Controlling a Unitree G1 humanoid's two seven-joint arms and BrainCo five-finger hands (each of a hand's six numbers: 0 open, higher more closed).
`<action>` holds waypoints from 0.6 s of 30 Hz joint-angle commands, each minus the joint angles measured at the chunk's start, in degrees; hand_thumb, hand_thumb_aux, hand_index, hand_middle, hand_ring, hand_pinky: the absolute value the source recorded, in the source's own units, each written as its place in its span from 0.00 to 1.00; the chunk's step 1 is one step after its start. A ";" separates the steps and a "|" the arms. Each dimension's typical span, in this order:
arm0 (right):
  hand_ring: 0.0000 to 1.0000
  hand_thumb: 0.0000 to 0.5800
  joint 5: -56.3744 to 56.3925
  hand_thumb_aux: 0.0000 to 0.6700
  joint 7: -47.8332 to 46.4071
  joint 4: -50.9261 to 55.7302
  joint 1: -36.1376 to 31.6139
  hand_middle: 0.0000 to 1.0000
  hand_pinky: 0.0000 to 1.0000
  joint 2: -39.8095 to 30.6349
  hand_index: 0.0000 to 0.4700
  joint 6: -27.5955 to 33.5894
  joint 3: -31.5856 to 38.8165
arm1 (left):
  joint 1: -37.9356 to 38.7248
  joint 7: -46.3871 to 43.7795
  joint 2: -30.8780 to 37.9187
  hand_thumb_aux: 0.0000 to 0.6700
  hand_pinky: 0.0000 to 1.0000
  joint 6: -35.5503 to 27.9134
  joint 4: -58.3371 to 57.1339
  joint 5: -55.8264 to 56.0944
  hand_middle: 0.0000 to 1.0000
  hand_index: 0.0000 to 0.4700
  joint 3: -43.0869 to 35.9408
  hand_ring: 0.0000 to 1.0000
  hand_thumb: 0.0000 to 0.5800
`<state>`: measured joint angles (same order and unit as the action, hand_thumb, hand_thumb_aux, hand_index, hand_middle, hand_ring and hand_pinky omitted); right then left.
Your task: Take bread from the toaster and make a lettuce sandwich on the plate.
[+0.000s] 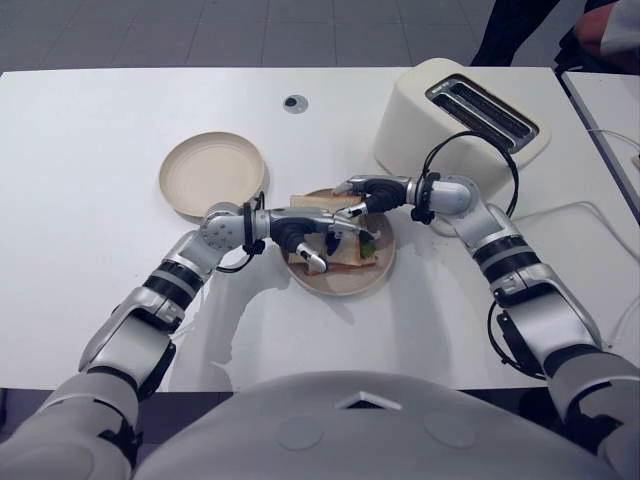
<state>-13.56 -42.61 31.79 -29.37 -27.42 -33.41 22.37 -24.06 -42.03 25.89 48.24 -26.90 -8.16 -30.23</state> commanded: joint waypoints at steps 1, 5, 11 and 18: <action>0.00 0.00 2.35 0.00 9.22 -3.38 -2.34 0.00 0.00 5.02 0.00 -1.95 -5.19 | 5.65 -1.62 6.11 0.00 0.00 -2.81 -0.50 -6.99 0.00 0.00 -1.03 0.00 0.00; 0.00 0.00 4.37 0.00 19.94 -3.76 -6.38 0.00 0.00 8.22 0.00 -0.53 -12.95 | 8.12 -3.17 9.05 0.00 0.00 -3.33 1.48 -6.74 0.00 0.00 -1.70 0.00 0.00; 0.00 0.00 5.05 0.00 18.23 -5.96 -5.81 0.00 0.00 4.68 0.00 0.73 -13.82 | 6.74 1.96 7.86 0.00 0.00 -1.69 2.07 -6.58 0.00 0.00 1.42 0.00 0.00; 1.00 1.00 31.11 1.00 -20.22 -22.71 6.63 1.00 1.00 -8.38 1.00 8.77 -9.21 | 5.52 9.71 3.21 1.00 1.00 7.15 15.58 15.07 1.00 1.00 10.75 1.00 1.00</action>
<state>8.66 -53.96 14.87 -24.51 -32.05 -28.52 13.73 -19.28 -30.95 28.02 53.90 -16.77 -0.92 -20.58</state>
